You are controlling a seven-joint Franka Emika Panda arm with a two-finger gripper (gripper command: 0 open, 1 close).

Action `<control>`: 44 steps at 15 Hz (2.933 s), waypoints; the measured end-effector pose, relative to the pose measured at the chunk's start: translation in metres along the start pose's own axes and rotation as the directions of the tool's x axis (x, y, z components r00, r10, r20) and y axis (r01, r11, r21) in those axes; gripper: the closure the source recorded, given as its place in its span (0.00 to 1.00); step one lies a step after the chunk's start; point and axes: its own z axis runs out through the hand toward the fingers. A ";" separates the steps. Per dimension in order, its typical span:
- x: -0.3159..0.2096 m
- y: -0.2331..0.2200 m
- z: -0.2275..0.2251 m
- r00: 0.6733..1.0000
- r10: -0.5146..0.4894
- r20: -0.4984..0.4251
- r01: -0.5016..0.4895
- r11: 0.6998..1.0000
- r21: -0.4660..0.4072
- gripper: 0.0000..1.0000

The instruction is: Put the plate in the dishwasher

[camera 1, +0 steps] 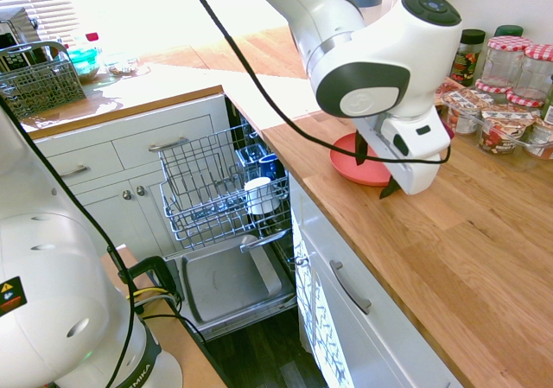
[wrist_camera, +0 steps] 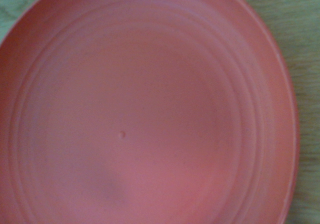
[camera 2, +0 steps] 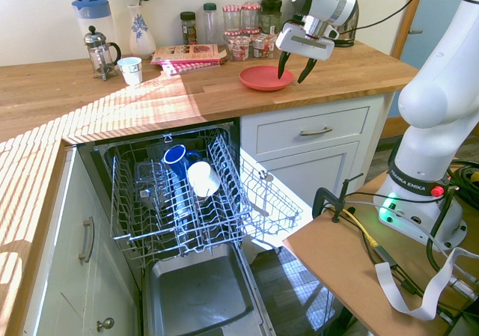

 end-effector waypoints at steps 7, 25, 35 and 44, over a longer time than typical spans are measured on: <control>0.019 -0.019 0.006 1.000 0.009 0.001 -0.009 1.000 0.017 1.00; 0.021 -0.045 0.006 0.999 -0.026 0.026 0.026 1.000 -0.014 1.00; -0.306 -0.203 -0.090 0.807 -0.527 -0.268 0.445 0.840 -0.310 1.00; -0.536 -0.119 0.174 0.243 -0.906 -0.346 0.651 0.416 -0.634 1.00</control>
